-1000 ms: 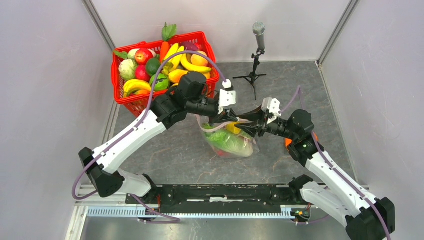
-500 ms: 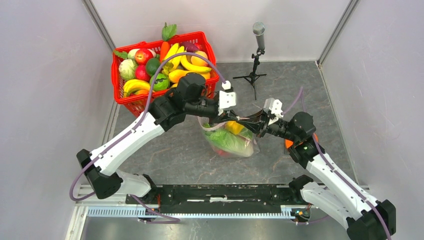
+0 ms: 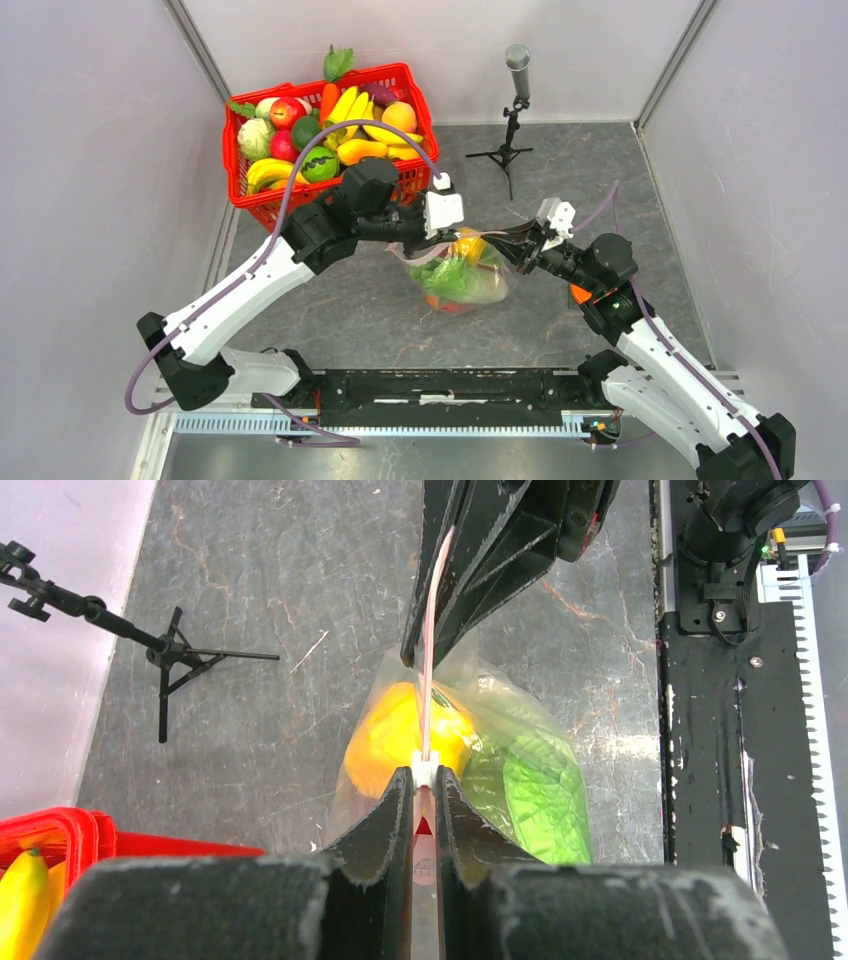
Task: Place the food in the zip-top bag and seal the zipper
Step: Zip the zipper food storage bag at the center of the board.
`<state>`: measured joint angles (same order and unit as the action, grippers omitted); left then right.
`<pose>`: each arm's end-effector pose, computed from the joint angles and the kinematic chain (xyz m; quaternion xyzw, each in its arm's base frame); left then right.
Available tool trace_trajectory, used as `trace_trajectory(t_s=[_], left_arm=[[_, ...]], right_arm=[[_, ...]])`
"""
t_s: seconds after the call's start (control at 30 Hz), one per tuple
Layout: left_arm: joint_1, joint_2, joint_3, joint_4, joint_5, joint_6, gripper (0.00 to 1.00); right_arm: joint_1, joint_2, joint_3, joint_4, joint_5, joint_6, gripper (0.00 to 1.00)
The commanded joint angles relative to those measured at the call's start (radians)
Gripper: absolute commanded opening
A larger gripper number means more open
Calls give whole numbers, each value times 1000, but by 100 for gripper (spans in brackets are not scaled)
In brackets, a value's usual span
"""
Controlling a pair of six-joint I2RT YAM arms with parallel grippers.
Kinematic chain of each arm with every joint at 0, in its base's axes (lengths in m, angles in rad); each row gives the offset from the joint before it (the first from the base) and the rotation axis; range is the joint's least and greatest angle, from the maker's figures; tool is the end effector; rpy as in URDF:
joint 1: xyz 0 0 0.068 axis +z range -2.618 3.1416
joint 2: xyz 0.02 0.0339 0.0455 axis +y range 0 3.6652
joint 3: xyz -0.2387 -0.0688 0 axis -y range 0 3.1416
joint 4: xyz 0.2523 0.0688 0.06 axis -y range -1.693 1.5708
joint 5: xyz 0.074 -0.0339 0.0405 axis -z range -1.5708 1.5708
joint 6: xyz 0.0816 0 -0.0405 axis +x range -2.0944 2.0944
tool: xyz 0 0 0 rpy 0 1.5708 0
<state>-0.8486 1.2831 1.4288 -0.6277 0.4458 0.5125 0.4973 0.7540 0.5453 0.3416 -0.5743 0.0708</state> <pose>0.1878 -0.2664 0.3700 0.6139 0.5764 -0.2709 0.4663 0.1955 0.1566 0.3022 -0.3420 0.5722 0.3813 0.6405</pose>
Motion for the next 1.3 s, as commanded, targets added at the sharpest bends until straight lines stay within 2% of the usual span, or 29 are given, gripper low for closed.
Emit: trace_trajectory(t_s=[0.0,0.53,0.67,0.73,0.77,0.87,0.97,1.07,1.27], left_arm=[[10,-70,-12,-51,-61,28,2],[11,-132,-51,-71,-138,17,2],[11,-133,-51,-56,-115,6,2],[11,-131,-54,-29,-88,-3,2],[11,-125,-56,-18,-72,-10,2],[11,-101,-43,13,-10,-21,2],[12,-72,-12,17,22,-18,2],[11,-55,5,17,25,-8,2],[11,-32,31,17,44,7,2]], right_arm=[[-12,-46,-5,47,145,11,0],[-13,-108,-34,-5,331,40,0],[-13,-102,-43,21,321,50,0],[-13,-94,-34,30,263,33,0],[-13,-86,-21,25,214,21,4],[-13,-40,54,-31,62,-44,38],[-13,-3,144,-129,33,-130,60],[-13,31,232,-255,-4,-258,71],[-11,159,406,-525,-235,-459,71]])
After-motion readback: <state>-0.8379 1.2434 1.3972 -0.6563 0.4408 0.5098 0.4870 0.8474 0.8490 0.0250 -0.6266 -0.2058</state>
